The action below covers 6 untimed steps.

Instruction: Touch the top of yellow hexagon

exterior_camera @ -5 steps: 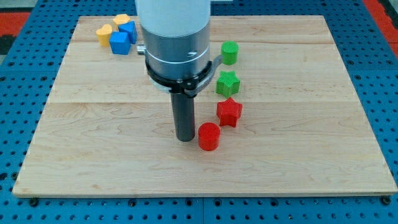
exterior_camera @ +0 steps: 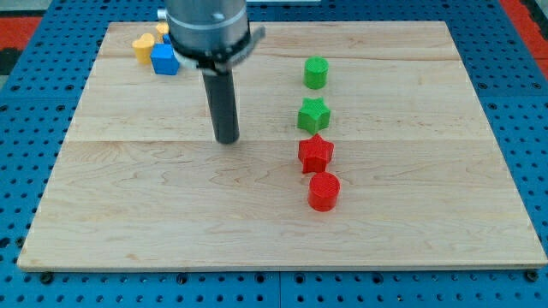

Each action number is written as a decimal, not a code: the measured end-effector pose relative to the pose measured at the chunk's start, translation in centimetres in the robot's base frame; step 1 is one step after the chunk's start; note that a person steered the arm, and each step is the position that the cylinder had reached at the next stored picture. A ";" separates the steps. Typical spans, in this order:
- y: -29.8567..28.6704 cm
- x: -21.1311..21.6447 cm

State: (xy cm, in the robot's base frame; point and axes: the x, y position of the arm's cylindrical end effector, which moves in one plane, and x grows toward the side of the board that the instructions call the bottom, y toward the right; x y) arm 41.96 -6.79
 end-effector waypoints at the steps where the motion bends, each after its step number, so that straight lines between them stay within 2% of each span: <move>1: 4.3 -6.3; 2: 4.8 -13.9; 3: 1.9 -21.7; 4: -1.2 -22.6; 6: -14.3 -22.5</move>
